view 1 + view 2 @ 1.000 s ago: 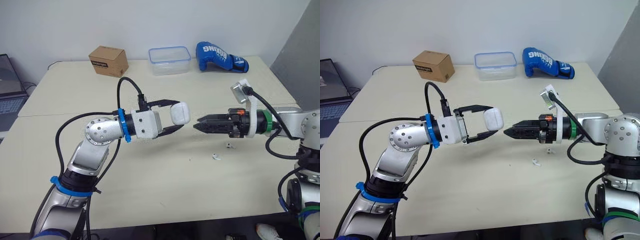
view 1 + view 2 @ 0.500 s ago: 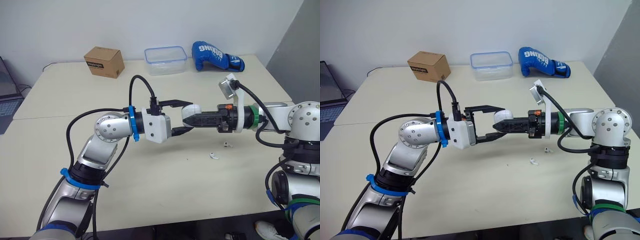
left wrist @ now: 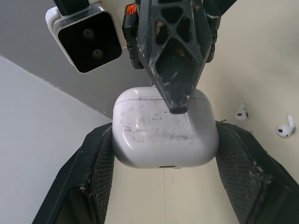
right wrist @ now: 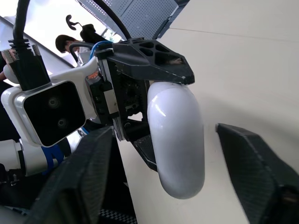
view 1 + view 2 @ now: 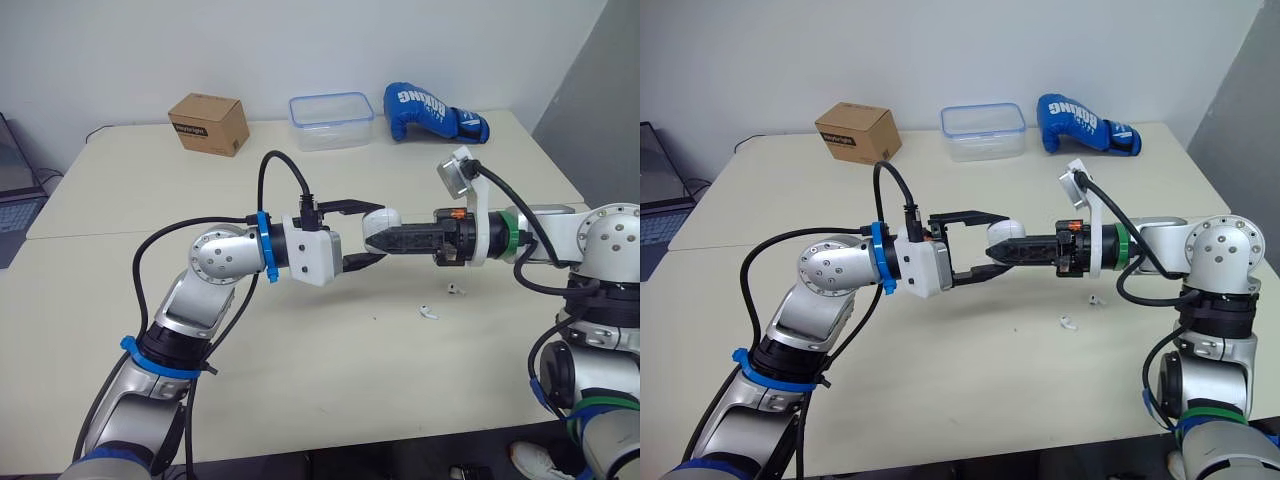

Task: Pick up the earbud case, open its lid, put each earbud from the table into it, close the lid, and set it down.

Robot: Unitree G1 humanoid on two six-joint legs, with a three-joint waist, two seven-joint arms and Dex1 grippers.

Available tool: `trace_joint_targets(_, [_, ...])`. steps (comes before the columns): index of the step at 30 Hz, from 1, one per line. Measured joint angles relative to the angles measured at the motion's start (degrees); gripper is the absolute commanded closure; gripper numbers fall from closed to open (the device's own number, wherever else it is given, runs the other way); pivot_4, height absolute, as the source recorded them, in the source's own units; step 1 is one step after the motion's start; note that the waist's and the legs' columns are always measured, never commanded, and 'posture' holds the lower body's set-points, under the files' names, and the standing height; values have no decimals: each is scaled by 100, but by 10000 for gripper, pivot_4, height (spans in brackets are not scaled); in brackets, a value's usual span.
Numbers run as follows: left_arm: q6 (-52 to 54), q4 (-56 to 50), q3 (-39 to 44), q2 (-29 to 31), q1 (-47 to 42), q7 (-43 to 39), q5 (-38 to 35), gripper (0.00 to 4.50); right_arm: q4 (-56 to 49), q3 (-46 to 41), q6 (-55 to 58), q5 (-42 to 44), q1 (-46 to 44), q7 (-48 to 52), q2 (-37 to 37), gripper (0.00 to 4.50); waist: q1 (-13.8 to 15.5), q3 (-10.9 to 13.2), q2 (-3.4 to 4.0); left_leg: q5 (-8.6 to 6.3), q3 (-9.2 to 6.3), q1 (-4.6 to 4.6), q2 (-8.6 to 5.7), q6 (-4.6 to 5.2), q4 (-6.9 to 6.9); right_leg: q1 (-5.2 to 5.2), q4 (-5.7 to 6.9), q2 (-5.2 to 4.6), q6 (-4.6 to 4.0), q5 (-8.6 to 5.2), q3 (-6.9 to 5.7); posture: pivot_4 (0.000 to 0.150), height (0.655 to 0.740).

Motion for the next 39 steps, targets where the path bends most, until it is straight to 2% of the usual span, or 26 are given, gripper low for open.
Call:
trace_joint_targets(5, [-5,84,-2,-18,-104,-3,-28,17337,-21,-50,-7,-1,0,-135,7,36287,0,-2,2,0,1,1,0,0,0,0,0,0,0,0,1,1500,7400])
trace_joint_targets(16, [218,36,-10,-39,-103,-43,-87,17337,-53,-43,-9,0,2,-186,-8,36637,-3,-2,3,0,1,-1,0,0,1,-3,3,0,0,0,1,1500,7400])
trace_joint_targets(17, [300,2,-10,-28,-103,-72,-116,9957,-53,-39,-3,0,3,-186,-7,36637,-3,-2,3,0,1,-1,0,0,1,-3,3,0,0,0,1,1500,7400])
trace_joint_targets(20, [691,-76,-11,102,-92,-261,-244,1325,-52,-24,1,105,6,-163,10,36637,-9,-2,4,0,0,0,0,1,1,-3,5,0,0,0,0,1500,7400])
trace_joint_targets(21, [770,-93,-10,111,-74,-273,-304,204,-52,-24,1,149,6,-163,11,36637,-9,-2,4,0,0,-1,0,1,2,-3,5,0,0,0,0,1500,7400])
trace_joint_targets(27, [1775,-623,31,295,48,-522,-940,204,-52,11,1,209,16,-173,25,36637,-17,-2,4,0,0,-7,2,1,3,-9,6,2,0,0,0,1500,7400])
trace_joint_targets(31, [3318,-1236,330,1081,118,-834,-1746,204,-86,250,-64,76,58,-41,-210,36637,-68,-2,6,-1,-1,-8,0,5,2,-11,9,2,1,0,1,1500,7400])
trace_joint_targets(34, [4161,-1291,541,1512,127,-1008,-2085,204,-425,857,-511,-441,189,437,-805,36637,-72,-1,7,-9,-1,-9,-1,20,4,-10,8,3,2,-2,-1,1500,7400])
trace_joint_targets(39, [5180,-1387,548,1433,-275,-984,-2555,204,-1094,2322,-1956,-1768,265,1454,-1514,36637,-106,0,5,-5,-2,-10,0,12,10,-9,9,3,3,-2,-4,1500,7400])
